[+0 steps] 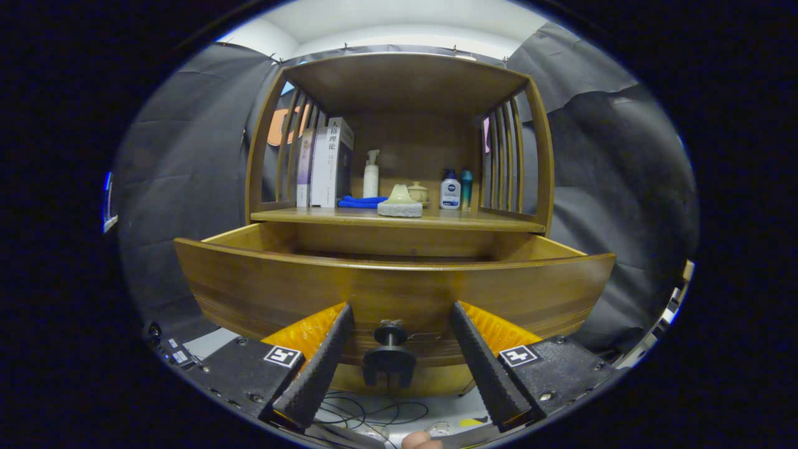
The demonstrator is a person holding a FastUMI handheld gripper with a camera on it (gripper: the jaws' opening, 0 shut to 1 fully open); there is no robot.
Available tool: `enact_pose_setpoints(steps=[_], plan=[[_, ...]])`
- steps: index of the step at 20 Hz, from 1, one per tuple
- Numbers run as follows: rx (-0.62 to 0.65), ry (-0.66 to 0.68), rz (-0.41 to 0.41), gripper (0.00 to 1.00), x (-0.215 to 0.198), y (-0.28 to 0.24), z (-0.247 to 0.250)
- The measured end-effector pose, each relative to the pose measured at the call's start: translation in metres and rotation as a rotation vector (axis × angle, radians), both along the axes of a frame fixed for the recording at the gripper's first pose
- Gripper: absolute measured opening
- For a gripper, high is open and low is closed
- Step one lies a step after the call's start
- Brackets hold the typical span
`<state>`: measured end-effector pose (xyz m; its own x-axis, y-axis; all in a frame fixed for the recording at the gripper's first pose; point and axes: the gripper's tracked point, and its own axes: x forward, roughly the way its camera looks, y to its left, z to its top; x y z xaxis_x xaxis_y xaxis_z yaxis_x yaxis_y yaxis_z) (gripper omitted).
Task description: Pull open the drawer, take out the items inside it, and place them on the countertop above the cabinet.
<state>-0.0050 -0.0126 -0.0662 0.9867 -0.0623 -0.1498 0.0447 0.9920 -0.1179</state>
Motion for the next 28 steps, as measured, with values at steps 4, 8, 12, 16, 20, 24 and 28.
enact_pose_setpoints(steps=[4, 8, 12, 16, 20, 24, 28], plan=[[0.000, -0.016, -0.013, 1.00, 0.008, 0.004, 0.008], [0.006, -0.002, -0.023, 1.00, 0.025, 0.006, 0.006], [0.010, 0.001, -0.026, 1.00, 0.041, 0.006, 0.009], [0.022, 0.008, -0.024, 1.00, 0.056, 0.005, 0.009], [0.048, 0.021, -0.018, 1.00, 0.072, 0.004, 0.009], [0.050, 0.023, -0.008, 1.00, 0.089, 0.001, 0.010], [0.041, 0.016, -0.007, 1.00, 0.103, 0.000, 0.010]])
